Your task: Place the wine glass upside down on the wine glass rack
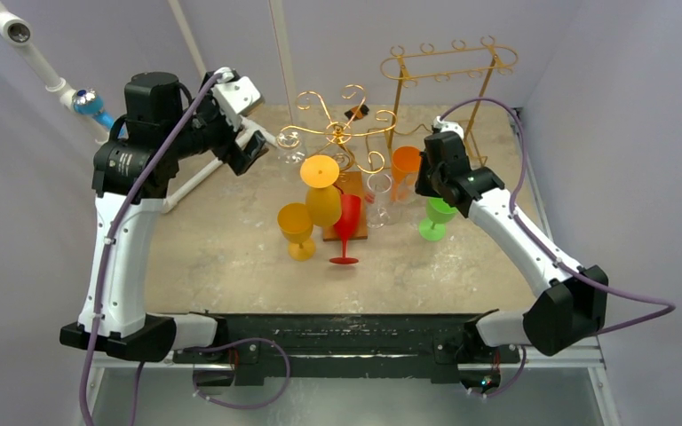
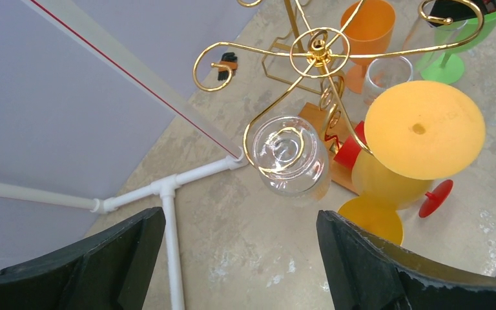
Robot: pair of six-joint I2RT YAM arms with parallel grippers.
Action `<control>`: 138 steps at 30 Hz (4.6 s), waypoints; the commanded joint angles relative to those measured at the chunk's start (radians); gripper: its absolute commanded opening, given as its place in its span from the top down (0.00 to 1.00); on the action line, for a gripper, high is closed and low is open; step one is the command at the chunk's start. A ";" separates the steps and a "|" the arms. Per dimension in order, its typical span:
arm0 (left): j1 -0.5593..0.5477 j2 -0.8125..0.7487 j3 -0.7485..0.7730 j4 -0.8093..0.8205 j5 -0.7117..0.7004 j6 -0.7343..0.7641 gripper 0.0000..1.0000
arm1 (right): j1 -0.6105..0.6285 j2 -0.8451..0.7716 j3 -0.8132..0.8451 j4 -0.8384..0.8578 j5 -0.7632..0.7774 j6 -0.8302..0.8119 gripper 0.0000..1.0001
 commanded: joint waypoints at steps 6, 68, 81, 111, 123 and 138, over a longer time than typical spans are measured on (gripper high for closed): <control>-0.007 -0.031 0.014 -0.048 0.015 -0.131 0.05 | -0.001 -0.100 0.141 -0.075 0.092 -0.007 1.00; -0.025 0.180 0.100 0.362 0.272 -0.754 0.29 | 0.180 -0.008 0.831 0.152 -0.295 0.095 1.00; -0.025 0.181 0.141 0.302 0.150 -0.602 1.00 | 0.194 -0.145 0.545 0.373 -0.391 0.068 0.94; -0.025 -0.004 0.108 0.323 0.150 0.142 1.00 | 0.196 -0.066 0.780 0.054 -0.602 -0.093 0.01; -0.025 -0.068 0.070 0.359 0.206 0.272 1.00 | 0.398 0.164 0.967 -0.078 -0.566 -0.148 0.01; -0.025 -0.121 0.069 0.397 0.239 0.287 1.00 | 0.490 0.239 0.998 -0.097 -0.626 -0.145 0.19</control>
